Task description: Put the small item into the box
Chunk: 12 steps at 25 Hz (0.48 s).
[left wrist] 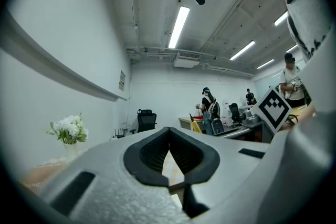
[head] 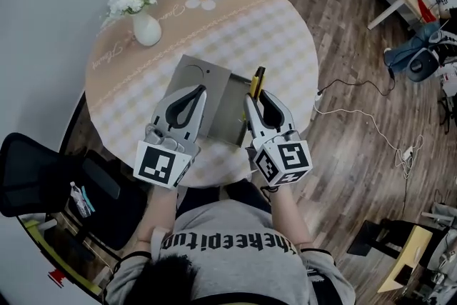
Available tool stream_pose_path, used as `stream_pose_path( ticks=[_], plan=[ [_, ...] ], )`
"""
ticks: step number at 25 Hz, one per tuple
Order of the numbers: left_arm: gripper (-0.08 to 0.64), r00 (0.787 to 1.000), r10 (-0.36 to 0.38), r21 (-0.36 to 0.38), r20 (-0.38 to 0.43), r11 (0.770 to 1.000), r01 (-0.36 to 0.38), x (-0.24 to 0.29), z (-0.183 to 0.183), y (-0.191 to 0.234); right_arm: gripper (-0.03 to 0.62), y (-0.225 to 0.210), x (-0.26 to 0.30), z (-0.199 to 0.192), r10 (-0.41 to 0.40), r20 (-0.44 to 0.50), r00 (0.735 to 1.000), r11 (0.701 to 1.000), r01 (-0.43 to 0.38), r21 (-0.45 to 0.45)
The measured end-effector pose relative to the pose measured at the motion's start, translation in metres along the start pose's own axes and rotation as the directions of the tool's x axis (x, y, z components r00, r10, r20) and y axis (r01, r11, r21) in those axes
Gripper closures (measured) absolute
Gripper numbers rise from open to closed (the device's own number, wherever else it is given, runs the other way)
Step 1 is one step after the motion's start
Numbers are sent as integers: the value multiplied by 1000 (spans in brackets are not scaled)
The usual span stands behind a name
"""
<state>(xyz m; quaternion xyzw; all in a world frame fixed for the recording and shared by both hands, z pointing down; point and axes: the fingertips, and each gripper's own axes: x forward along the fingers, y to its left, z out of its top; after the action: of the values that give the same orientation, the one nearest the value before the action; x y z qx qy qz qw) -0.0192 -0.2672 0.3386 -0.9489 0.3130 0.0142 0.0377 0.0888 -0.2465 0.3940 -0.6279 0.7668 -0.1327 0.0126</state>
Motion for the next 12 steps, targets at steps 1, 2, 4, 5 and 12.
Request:
stream_pose_path(
  ticks=[1,2,4,5,12],
  plan=[
    [545,1000,-14,-3,1,1000,14,1,-2,2,472,-1,2,-4,-15,-9,1000,1000,15,9],
    [545,1000,-26,-6,-3,1000,26,2,-4,3,472,-2,5,-9,-29,-19,999,999,30,17],
    [545,998,-54,-10,-23,999,54,5,-12,6,472,-4,9,-19,-62,-39,997,997,63,35],
    [545,997,-69,-19,-33,997,69,6,-15,8,472,-6,12,-24,-79,-51,996,996,81,44],
    [545,982,-170,-66,-78,984,165,20,-39,13,472,-17,26,-64,-171,-134,976,975,188,121]
  ],
)
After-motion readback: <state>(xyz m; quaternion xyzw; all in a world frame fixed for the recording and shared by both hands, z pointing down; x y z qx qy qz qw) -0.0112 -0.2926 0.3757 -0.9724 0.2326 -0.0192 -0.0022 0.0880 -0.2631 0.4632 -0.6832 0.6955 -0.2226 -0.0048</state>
